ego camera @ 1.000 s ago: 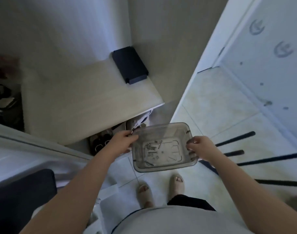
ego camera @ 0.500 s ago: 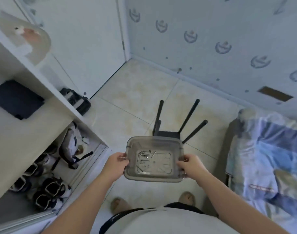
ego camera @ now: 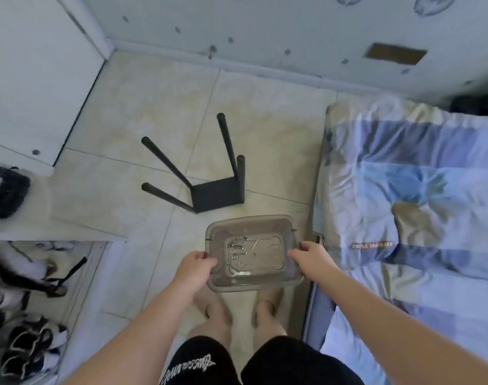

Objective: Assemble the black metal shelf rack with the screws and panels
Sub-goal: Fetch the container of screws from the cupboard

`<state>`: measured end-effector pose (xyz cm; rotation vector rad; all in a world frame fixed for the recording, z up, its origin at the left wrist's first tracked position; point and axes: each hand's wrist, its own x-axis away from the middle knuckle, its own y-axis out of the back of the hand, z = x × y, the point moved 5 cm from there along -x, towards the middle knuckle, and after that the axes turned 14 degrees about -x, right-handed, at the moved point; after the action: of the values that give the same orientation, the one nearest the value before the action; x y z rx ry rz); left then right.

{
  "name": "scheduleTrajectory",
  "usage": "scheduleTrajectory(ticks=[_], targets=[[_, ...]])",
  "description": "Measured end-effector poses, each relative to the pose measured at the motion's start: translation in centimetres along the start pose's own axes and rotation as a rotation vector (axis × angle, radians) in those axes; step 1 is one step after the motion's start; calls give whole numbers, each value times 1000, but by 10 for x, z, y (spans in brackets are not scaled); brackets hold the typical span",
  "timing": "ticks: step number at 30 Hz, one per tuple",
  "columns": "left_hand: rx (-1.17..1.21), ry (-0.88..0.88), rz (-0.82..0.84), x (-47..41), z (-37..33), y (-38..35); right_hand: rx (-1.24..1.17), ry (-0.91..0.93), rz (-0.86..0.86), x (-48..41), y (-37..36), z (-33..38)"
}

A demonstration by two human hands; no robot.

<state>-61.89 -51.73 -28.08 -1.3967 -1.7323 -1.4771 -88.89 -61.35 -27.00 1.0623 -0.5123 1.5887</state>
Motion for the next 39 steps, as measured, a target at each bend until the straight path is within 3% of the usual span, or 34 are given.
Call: scheduleTrajectory(ticks=[7,16,24,32,39], targets=[[-226,5,103,-128,-15,-94,-116,-142,-78,-130,14,-77],[-326,71,160,-335,28,-204,-226,-284,-134,-333,-35,-194],[-267,35,125,-466,54,-250,-209,-197,-185,-471,-70,-246],[-251,0,84,-480,59,-253,-207,-164,-186,-481,-69,-246],[-497,-96,138,-366,53,-217,87,-61,-83,-365,-50,-193]])
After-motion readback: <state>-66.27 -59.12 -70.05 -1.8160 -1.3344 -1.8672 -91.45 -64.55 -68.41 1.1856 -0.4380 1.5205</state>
